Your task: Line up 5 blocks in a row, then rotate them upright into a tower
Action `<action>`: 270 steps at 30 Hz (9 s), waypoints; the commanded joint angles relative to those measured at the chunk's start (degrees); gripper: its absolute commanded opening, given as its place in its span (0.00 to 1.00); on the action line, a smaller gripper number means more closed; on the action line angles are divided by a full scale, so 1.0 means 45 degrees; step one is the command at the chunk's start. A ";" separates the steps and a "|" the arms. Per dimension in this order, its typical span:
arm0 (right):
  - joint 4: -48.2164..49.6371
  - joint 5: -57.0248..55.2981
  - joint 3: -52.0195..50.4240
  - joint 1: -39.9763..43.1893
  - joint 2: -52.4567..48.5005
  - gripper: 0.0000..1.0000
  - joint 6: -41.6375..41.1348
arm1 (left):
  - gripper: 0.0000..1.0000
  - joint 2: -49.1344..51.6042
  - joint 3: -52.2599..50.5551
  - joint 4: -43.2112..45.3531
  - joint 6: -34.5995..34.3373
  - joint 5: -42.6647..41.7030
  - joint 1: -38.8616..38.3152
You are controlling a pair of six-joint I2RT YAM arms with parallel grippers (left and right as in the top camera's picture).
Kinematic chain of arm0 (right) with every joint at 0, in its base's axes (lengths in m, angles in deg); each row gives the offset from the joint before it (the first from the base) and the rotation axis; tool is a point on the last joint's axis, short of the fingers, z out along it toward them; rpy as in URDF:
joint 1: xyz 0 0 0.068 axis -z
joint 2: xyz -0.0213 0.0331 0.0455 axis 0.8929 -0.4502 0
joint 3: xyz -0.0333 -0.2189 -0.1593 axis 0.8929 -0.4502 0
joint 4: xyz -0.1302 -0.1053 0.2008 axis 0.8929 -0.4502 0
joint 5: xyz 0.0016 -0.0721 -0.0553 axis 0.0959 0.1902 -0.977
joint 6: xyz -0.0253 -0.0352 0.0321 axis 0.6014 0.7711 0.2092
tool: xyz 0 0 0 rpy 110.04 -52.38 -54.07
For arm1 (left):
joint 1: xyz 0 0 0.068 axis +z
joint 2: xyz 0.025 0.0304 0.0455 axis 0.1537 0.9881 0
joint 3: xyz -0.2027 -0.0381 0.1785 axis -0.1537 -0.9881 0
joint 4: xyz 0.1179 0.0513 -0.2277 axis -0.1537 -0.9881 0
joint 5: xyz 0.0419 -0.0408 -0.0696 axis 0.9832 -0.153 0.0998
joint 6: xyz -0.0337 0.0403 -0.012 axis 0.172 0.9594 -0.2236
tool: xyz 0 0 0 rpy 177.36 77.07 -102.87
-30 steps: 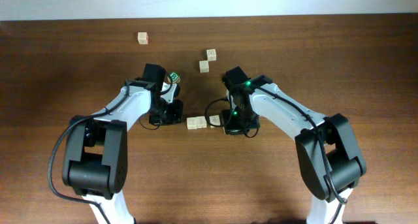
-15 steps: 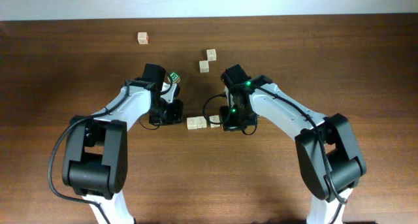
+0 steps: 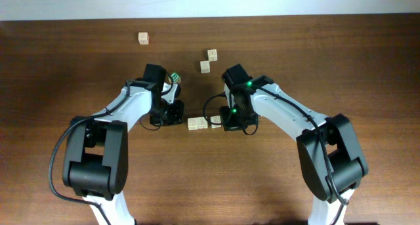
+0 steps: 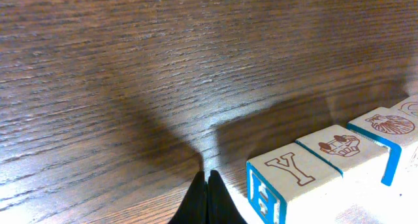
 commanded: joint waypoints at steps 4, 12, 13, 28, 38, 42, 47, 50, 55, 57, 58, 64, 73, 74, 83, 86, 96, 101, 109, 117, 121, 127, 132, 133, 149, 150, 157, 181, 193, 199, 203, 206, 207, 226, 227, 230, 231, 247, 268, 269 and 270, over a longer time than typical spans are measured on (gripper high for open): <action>-0.1797 -0.0078 0.1617 0.0427 -0.0131 0.04 0.0092 | 0.00 0.0053 -0.0068 0.0019 -0.0117 0.0034 0.0034; -0.0797 -0.1088 0.0899 0.0719 -0.0233 0.04 -0.0491 | 0.00 0.0053 -0.0068 0.0083 -0.0117 0.0034 0.0034; -0.0641 -0.1083 0.0874 0.0719 -0.0301 0.04 -0.0495 | 0.00 0.0053 -0.0068 0.0083 -0.0117 0.0034 0.0034; -0.0015 0.0408 0.0874 0.0695 -0.1069 0.04 -0.0690 | 0.00 0.0053 -0.0068 0.0078 -0.0117 0.0034 0.0034; 0.0729 0.0403 0.0874 0.0199 -0.1069 0.04 -0.0685 | 0.00 0.0053 -0.0068 0.0078 -0.0117 0.0034 0.0029; 0.0719 0.0403 0.0874 0.0170 -0.1064 0.04 -0.0680 | 0.00 0.0053 -0.0068 0.0078 -0.0117 0.0039 0.0034; 0.0180 0.0301 0.1350 0.0359 -0.1059 0.04 -0.0291 | 0.00 0.0053 -0.0068 0.0087 -0.0117 0.0034 0.0034; -0.0296 0.0311 0.1554 0.0393 -0.1059 0.05 -0.0160 | 0.00 0.0053 -0.0068 0.0209 -0.0117 0.0039 0.0034; -0.1520 0.0359 0.1554 0.0185 -0.1064 0.05 -0.0743 | 0.00 0.0053 -0.0068 0.0272 -0.0117 0.0044 0.0034; -0.1773 0.0398 0.1501 -0.0034 -0.1069 0.05 -0.0787 | 0.00 0.0053 -0.0068 0.0272 -0.0117 0.0044 0.0034; -0.1753 0.0393 0.1457 -0.0160 -0.1069 0.05 -0.0806 | 0.00 0.0053 -0.0068 0.0272 -0.0117 0.0039 0.0034; -0.1127 0.0112 0.1433 -0.0563 -0.1166 0.04 -0.1073 | 0.00 0.0053 -0.0068 0.0311 -0.0117 0.0039 0.0034; -0.0418 -0.0272 0.1433 -0.0641 -0.1166 0.04 -0.1394 | 0.00 0.0053 -0.0068 0.0306 -0.0117 0.0039 0.0034; -0.0418 -0.0267 0.1433 -0.0641 -0.1166 0.04 -0.1394 | 0.00 0.0053 -0.0068 0.0306 -0.0117 0.0039 0.0034; -0.1389 0.0151 0.2137 -0.0607 -0.0816 0.04 -0.0942 | 0.00 0.0053 -0.0068 0.0306 -0.0117 0.0185 0.0034; -0.1525 -0.0486 0.3007 -0.0607 -0.0748 0.04 -0.0806 | 0.00 0.0053 -0.0068 0.0345 -0.0117 0.0228 0.0034; 0.1166 -0.2477 0.2929 -0.0631 -0.2001 0.04 -0.0806 | 0.00 0.0053 -0.0068 0.0452 -0.0452 0.0466 0.0034; 0.1287 -0.2472 0.2929 -0.0631 -0.2191 0.04 -0.0763 | 0.00 0.0053 -0.0068 0.0505 -0.0457 0.0466 0.0034; 0.0860 -0.2322 0.2929 -0.0646 -0.2195 0.04 -0.0772 | 0.00 0.0053 -0.0068 0.0549 -0.0457 0.0466 0.0034; 0.0690 -0.2225 0.2929 -0.0646 -0.2195 0.04 -0.0772 | 0.00 0.0053 -0.0068 0.0549 -0.0457 0.0461 0.0034; 0.0529 -0.2225 0.2929 -0.0646 -0.2195 0.05 -0.0772 | 0.00 0.0053 -0.0068 0.0549 -0.0457 0.0461 0.0034; 0.0471 -0.1938 0.2929 -0.0646 -0.2195 0.05 -0.0767 | 0.00 0.0053 -0.0068 0.0549 -0.0457 0.0461 0.0034; 0.0325 -0.1933 0.2929 -0.0646 -0.2195 0.04 -0.0767 | 0.00 0.0053 -0.0068 0.0549 -0.0452 0.0461 0.0034; 0.0248 -0.1933 0.2929 -0.0646 -0.2195 0.04 -0.0767 | 0.00 0.0053 -0.0068 0.0549 -0.0457 0.0461 0.0034; 0.0729 -0.1258 0.2929 -0.0656 -0.2195 0.04 -0.0039 | 0.00 0.0053 -0.0068 0.0597 -0.0452 0.0461 0.0034; 0.0709 -0.1258 0.2934 -0.0656 -0.2195 0.04 -0.0039 | 0.00 0.0053 -0.0068 0.0597 -0.0457 0.0461 0.0034; 0.0529 -0.1122 0.2934 -0.0656 -0.2195 0.04 -0.0034 | 0.00 0.0053 -0.0068 0.0602 -0.0452 0.0461 0.0034; -0.6266 0.0767 0.6052 0.5853 -0.1875 0.05 0.4138 | 0.00 0.0053 -0.0068 0.0015 -0.0821 0.0457 0.0034; -0.2166 0.1851 0.1996 0.6135 -0.1899 0.05 0.4726 | 0.00 0.0053 -0.0058 -0.0947 -0.1447 0.0175 0.0034; -0.1428 0.2652 0.1846 0.5489 -0.1909 0.05 0.4964 | 0.00 0.0053 -0.0058 -0.0937 -0.1447 0.0180 0.0034; -0.1326 0.2642 0.1846 0.4736 -0.1996 0.05 0.4954 | 0.00 0.0053 -0.0058 -0.0903 -0.1447 0.0180 0.0034; -0.1355 0.2637 0.1846 0.4099 -0.2016 0.05 0.4328 | 0.00 0.0053 -0.0058 -0.0903 -0.1447 0.0180 0.0034; -0.1360 0.2642 0.1846 0.3963 -0.2016 0.04 0.4075 | 0.00 0.0049 -0.0058 -0.0903 -0.1447 0.0180 0.0034; -0.0797 0.2584 0.1846 0.1919 -0.2016 0.05 -0.0160 | 0.00 0.0053 -0.0063 -0.0695 -0.1443 0.0185 0.0034; -0.0797 0.2584 0.1846 0.1875 -0.2016 0.04 -0.0155 | 0.00 0.0053 -0.0063 -0.0670 -0.1447 0.0185 0.0034; -0.0801 0.2535 0.1846 0.1783 -0.2016 0.04 -0.0073 | 0.00 0.0053 -0.0058 -0.0627 -0.1443 0.0199 0.0034; -0.0801 0.2506 0.1846 0.1773 -0.2016 0.04 0.0034 | 0.00 0.0053 -0.0063 -0.0617 -0.1447 0.0219 0.0034; -0.1239 0.2744 0.1851 0.2817 -0.2016 0.04 0.1540 | 0.00 0.0039 0.0491 -0.1010 -0.1773 -0.0194 0.0287; -0.3570 0.5445 0.2924 0.4852 -0.0563 0.05 0.5523 | 0.00 -0.2841 0.1418 -0.2730 0.0121 -0.1792 0.1681; -0.3468 0.5445 0.2793 0.4765 -0.0636 0.04 0.5469 | 0.00 -0.2841 0.1180 -0.2608 0.0287 -0.2200 0.1681; -0.3361 0.5435 0.2691 0.4687 -0.0690 0.05 0.5411 | 0.00 -0.2837 0.0933 -0.2526 0.0340 -0.2472 0.1681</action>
